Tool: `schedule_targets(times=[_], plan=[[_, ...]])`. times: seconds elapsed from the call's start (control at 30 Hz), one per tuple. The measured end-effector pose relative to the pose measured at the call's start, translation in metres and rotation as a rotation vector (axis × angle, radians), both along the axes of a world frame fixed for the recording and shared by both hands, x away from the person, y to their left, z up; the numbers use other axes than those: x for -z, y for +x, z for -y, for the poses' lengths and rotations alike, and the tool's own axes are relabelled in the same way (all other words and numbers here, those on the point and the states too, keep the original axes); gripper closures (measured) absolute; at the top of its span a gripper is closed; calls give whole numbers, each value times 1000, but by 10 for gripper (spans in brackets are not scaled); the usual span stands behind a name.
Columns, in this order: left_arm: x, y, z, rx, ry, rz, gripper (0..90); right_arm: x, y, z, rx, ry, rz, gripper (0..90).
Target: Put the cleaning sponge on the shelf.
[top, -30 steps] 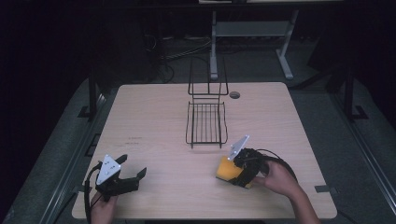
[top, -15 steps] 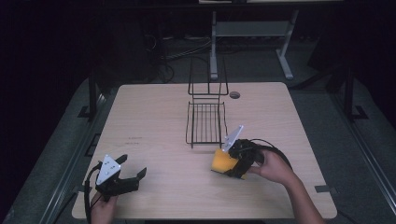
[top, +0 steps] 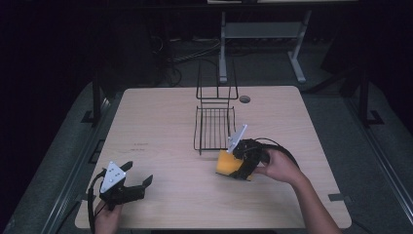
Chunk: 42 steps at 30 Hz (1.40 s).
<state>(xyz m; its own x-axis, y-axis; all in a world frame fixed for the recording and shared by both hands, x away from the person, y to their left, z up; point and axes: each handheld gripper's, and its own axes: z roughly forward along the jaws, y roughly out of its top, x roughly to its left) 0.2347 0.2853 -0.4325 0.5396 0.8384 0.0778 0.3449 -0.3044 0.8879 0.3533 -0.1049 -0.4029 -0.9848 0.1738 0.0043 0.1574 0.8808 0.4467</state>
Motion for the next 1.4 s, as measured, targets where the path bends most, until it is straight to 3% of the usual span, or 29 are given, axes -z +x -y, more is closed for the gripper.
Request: schedule_targets(times=[1.4], plan=[[0, 1, -1, 3, -8, -2, 141, -17, 31, -33, -61, -21, 9, 223]])
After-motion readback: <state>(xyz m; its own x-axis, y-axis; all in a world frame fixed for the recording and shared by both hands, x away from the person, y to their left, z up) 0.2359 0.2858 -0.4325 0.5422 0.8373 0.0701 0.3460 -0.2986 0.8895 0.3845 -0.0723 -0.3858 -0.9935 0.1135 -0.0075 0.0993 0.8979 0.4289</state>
